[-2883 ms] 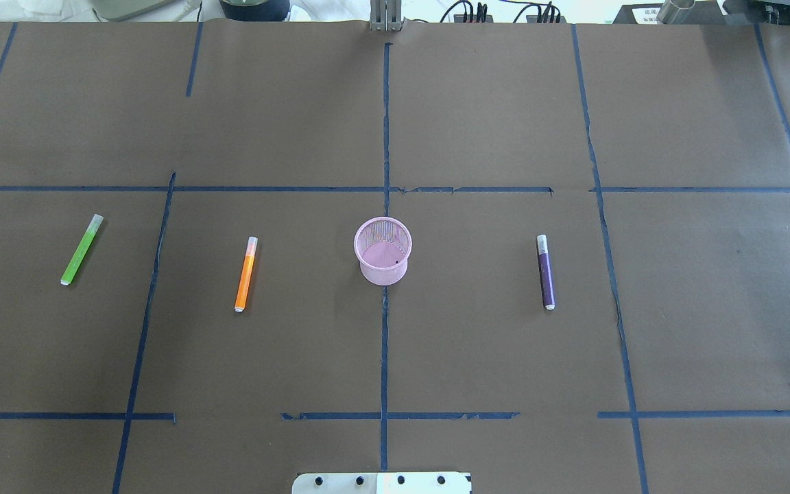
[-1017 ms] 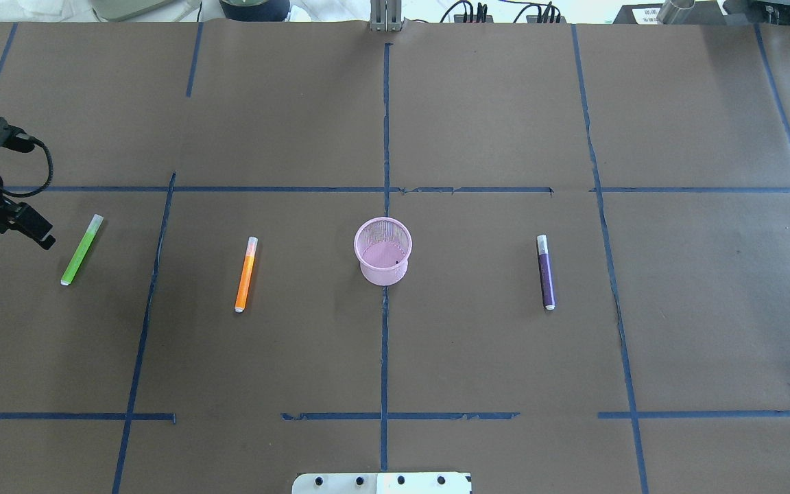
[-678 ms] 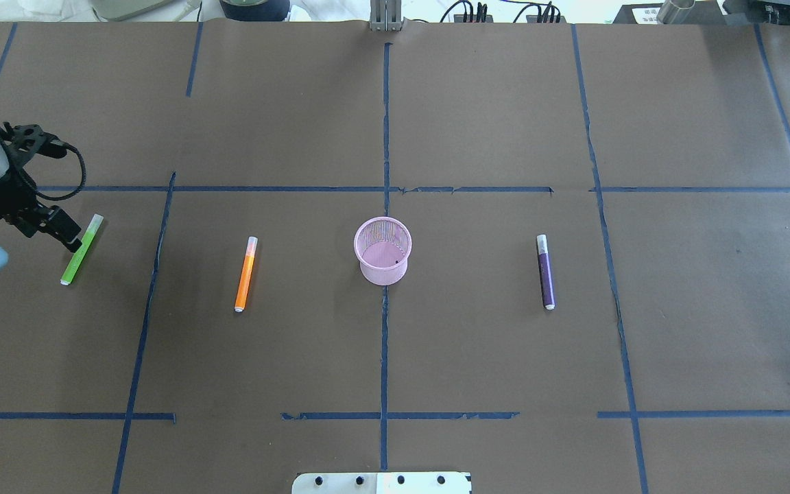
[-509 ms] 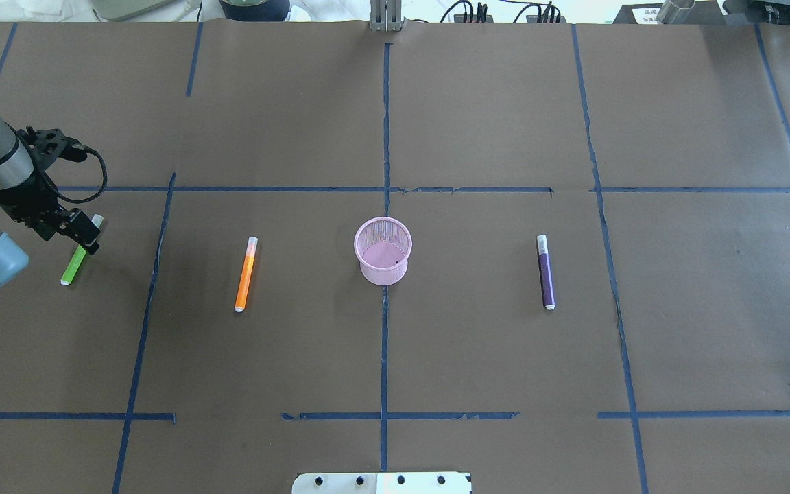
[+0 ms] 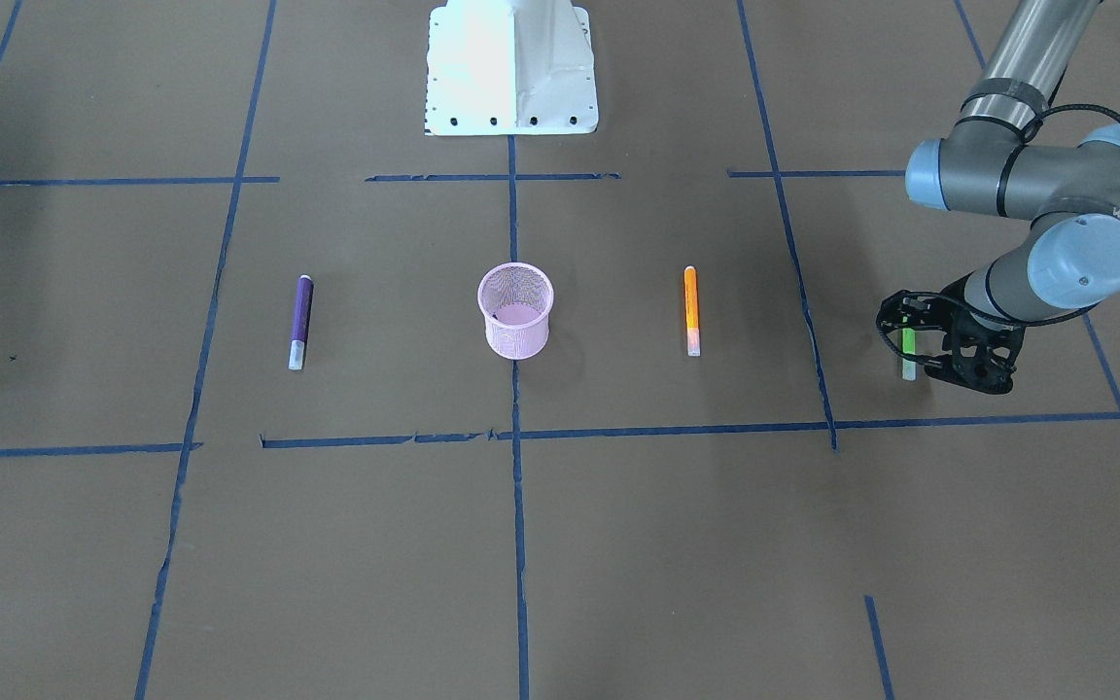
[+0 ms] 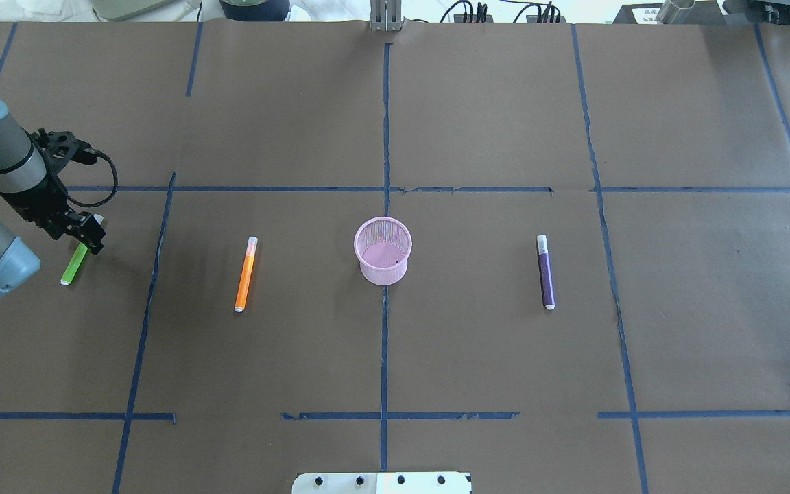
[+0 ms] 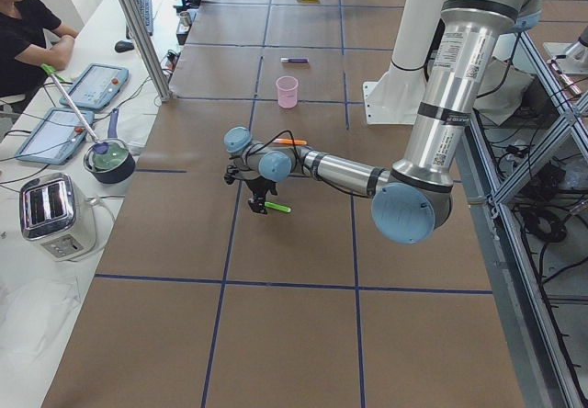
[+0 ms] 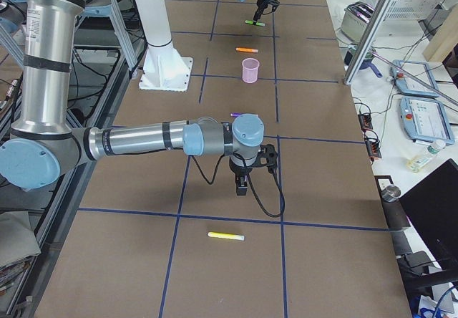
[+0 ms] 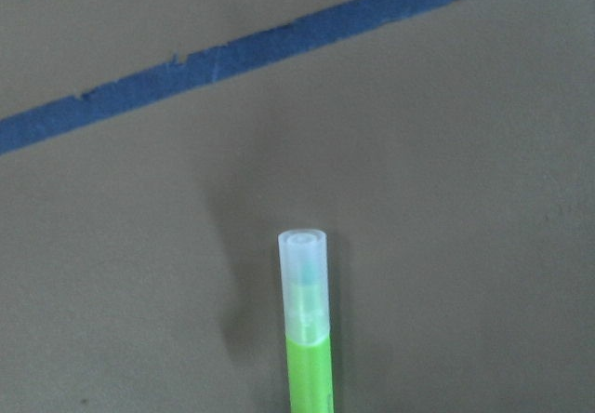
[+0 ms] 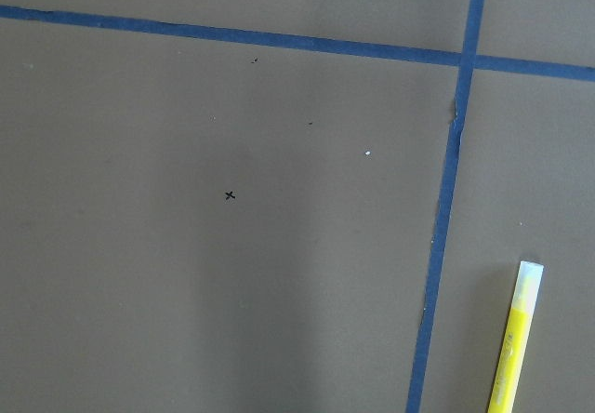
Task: Collect pens into pen holder
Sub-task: 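Lower the left gripper onto the green highlighter and grasp it, then lift the green highlighter with the left gripper and drop it into the pink cup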
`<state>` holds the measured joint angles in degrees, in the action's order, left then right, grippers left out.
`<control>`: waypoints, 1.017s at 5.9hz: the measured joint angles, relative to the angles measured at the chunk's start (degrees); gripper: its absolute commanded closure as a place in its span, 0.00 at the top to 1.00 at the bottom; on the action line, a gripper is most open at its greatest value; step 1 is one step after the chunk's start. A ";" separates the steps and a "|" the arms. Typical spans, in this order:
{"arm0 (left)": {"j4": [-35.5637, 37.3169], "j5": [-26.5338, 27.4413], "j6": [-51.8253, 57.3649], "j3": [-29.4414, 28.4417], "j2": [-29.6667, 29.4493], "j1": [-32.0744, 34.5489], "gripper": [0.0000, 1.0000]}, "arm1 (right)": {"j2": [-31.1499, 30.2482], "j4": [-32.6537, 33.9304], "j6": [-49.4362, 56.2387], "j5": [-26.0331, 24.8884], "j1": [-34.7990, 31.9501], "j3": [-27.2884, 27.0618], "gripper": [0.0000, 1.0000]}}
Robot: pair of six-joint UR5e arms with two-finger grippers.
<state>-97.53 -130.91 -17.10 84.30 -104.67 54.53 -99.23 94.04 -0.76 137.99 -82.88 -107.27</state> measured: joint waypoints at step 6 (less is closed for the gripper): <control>-0.68 0.26 -0.22 0.51 -1.43 -0.05 0.00 | 0.07 -0.07 0.21 -0.09 0.00 -0.16 1.00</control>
<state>-98.21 -130.65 -17.32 84.81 -106.10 54.49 -99.16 93.98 -0.55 137.90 -82.88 -107.43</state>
